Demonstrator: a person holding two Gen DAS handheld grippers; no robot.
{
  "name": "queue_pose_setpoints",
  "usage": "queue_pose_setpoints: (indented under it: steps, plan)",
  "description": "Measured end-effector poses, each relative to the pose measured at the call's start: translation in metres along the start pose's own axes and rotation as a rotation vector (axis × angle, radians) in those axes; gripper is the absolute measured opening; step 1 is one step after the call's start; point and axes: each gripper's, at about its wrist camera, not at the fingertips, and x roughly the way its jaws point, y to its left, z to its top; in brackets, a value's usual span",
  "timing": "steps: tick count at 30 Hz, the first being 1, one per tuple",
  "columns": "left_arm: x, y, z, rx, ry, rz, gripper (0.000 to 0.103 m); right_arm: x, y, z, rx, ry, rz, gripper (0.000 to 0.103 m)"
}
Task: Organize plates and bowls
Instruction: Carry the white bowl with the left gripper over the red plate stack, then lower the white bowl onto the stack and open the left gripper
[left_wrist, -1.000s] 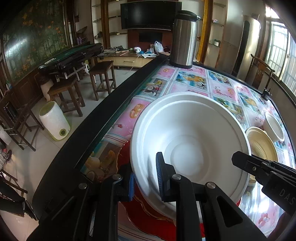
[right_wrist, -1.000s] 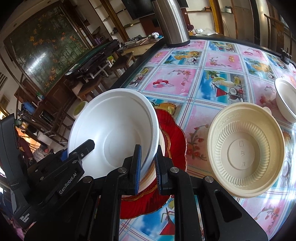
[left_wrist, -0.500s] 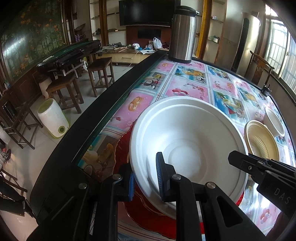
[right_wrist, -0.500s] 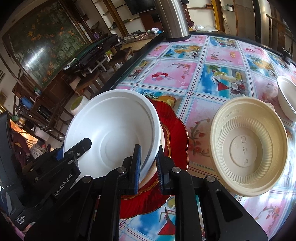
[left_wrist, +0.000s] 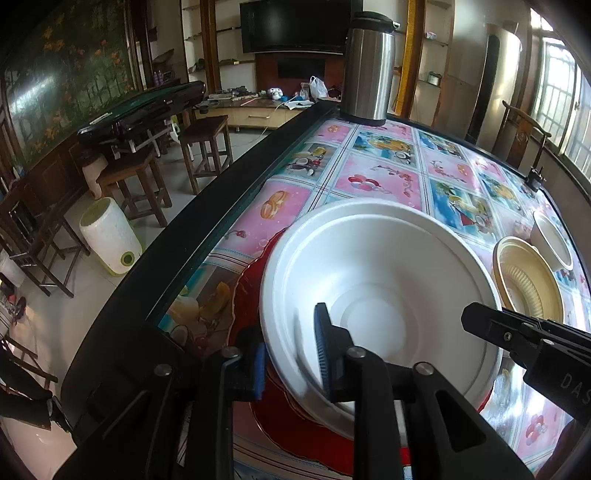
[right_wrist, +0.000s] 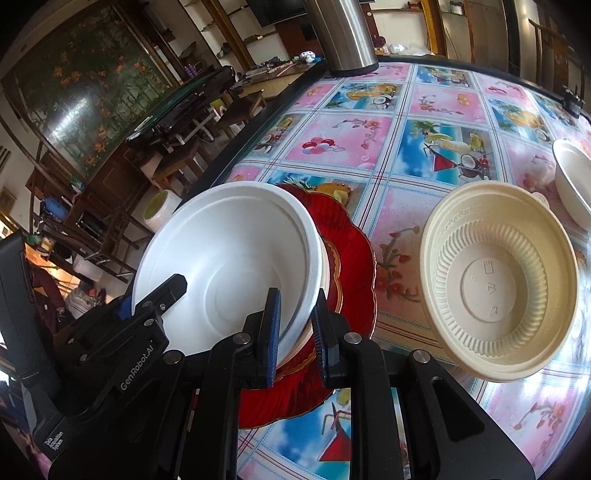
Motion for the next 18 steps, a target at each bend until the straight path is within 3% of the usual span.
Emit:
queue_pose_setpoints:
  steps: [1,4,7,18]
  plan:
    - [0.0,0.0,0.0,0.001,0.001,0.001,0.045,0.0,0.0,-0.001,0.006,0.004,0.007,0.018]
    - [-0.004,0.0,0.0,0.005,-0.026,0.013,0.069,-0.002,0.0,-0.002,0.006,-0.004,0.006,0.019]
    - [-0.011,0.004,0.002,-0.011,-0.063,0.039,0.072,-0.006,0.002,-0.004,-0.005,-0.006,-0.008,0.019]
    - [-0.027,0.001,0.009,-0.025,-0.117,0.026,0.073,-0.035,-0.009,-0.01,0.013,-0.055,-0.008,0.019]
